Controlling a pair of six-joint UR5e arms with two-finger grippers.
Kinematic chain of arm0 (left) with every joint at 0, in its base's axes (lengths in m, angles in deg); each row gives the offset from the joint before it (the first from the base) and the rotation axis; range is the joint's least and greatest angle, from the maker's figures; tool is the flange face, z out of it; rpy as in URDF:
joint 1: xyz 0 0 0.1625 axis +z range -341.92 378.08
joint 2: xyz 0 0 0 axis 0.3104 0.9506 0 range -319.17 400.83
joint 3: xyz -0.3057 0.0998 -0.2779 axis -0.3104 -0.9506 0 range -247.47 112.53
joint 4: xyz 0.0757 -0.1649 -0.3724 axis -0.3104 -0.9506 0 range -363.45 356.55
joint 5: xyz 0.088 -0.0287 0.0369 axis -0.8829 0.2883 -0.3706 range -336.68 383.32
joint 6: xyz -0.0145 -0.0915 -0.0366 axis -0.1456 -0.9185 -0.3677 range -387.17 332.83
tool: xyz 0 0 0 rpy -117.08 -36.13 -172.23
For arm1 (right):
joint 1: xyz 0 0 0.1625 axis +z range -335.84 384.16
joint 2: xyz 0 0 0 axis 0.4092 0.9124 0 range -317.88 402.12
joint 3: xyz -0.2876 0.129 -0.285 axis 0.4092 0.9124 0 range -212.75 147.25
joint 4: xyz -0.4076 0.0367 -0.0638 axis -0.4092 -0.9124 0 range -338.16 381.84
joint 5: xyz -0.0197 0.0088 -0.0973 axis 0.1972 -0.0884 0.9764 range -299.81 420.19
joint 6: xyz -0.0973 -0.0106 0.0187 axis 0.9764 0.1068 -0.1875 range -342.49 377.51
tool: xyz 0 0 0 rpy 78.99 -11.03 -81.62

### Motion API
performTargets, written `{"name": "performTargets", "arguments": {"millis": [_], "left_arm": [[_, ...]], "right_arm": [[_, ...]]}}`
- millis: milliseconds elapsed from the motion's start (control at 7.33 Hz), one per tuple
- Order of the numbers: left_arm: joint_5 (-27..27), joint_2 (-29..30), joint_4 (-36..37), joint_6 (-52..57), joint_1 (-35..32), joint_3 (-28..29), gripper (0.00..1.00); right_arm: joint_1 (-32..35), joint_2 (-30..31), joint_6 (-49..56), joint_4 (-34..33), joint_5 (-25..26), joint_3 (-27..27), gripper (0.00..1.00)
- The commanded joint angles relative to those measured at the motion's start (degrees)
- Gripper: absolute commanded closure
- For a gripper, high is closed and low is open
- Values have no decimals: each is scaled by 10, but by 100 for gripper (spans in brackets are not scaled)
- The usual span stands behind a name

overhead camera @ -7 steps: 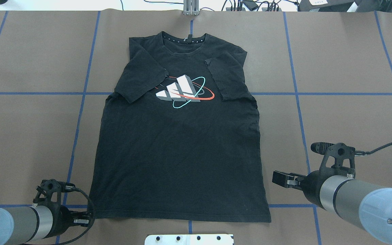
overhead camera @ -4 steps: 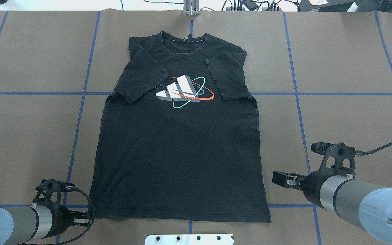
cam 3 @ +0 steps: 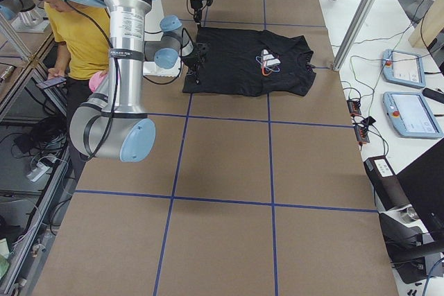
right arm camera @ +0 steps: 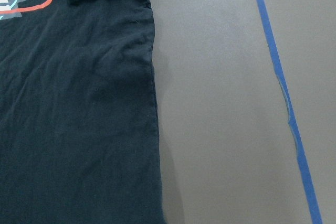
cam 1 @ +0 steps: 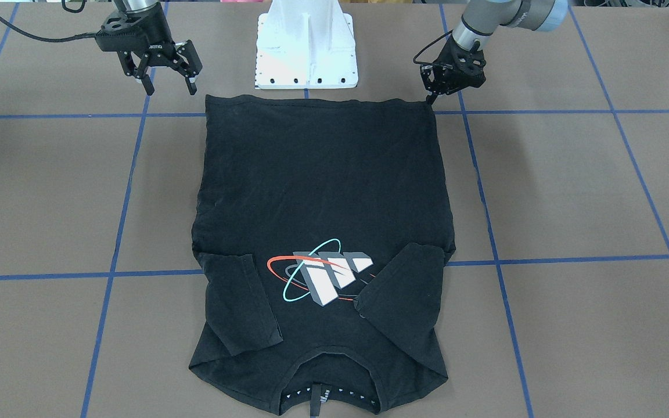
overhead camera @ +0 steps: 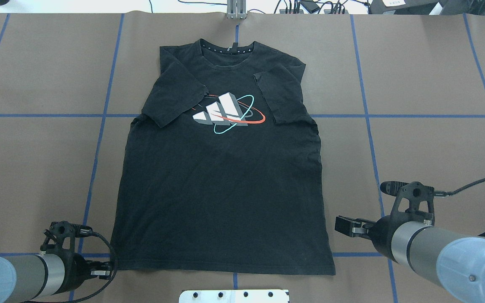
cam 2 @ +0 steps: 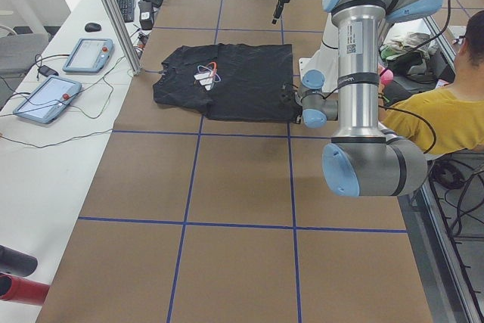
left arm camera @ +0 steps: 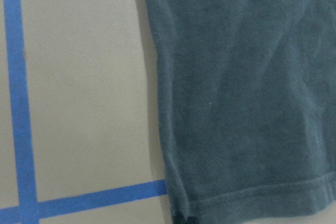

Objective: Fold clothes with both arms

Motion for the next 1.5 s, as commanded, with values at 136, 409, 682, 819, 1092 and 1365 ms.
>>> {"name": "performTargets", "arguments": {"millis": [136,409,682,819,1092,1365], "left_arm": [[1,6,0,-1,0,-2,100],[1,7,-1,-2,0,-2,100],[1,7,-2,-18,1,-3,100],[1,7,-3,-19,1,-3,100],[2,6,-4,-20,0,-3,100],[2,6,-4,-20,0,-3,100]], "right_arm": [[-78,-8,-38,0,78,34,2],[-143,-7,-82,0,131,55,3],[-168,-27,-94,1,169,102,13],[-171,-32,-95,1,171,108,17],[-187,-32,-106,2,185,114,24],[-195,-40,-107,1,191,117,28]]}}
